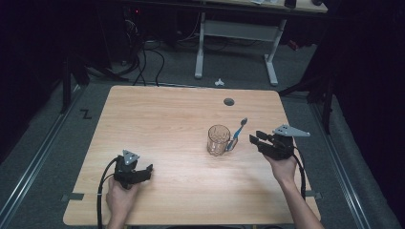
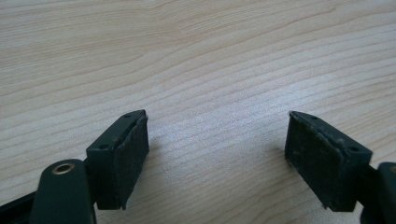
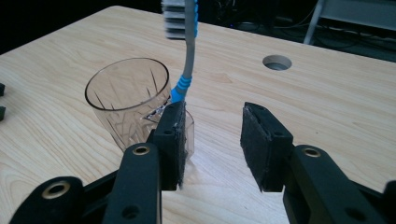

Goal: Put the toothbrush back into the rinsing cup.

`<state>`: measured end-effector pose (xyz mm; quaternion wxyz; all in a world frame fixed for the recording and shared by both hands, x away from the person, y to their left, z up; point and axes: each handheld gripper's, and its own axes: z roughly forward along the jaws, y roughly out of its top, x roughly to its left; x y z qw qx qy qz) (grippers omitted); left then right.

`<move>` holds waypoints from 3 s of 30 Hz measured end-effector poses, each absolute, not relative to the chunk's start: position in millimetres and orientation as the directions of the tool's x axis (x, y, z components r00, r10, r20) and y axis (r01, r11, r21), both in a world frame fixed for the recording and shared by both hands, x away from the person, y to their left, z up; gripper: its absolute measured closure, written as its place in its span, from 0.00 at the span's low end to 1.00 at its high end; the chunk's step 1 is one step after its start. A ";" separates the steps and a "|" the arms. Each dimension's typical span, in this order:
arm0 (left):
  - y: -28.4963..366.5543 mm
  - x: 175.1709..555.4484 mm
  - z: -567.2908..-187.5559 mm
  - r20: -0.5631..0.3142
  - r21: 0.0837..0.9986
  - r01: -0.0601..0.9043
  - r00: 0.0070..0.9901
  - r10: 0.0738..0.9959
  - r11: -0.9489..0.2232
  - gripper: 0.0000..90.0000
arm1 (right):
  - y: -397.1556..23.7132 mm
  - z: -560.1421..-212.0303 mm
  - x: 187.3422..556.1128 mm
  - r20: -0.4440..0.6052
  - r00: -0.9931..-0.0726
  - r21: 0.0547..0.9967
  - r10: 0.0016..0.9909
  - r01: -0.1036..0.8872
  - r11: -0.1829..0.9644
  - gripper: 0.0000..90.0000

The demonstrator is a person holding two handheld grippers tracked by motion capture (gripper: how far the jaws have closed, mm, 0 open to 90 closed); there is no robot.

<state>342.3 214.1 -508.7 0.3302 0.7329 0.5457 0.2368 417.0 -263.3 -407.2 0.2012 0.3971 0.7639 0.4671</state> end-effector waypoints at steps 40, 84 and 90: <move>214.0 342.3 -508.7 -0.013 0.742 0.644 0.292 0.956 -0.186 0.25 | -294.7 -439.3 414.6 0.150 -0.527 0.845 0.836 0.507 0.168 0.70; 214.0 342.3 -508.7 -0.013 0.742 0.644 0.292 0.956 -0.186 0.25 | -311.7 -477.1 421.4 0.121 -0.434 0.759 0.893 0.620 0.198 0.65; 214.0 342.3 -508.7 -0.013 0.742 0.644 0.291 0.956 -0.186 0.25 | -309.9 -480.6 423.3 0.107 -0.432 0.750 0.895 0.626 0.213 0.64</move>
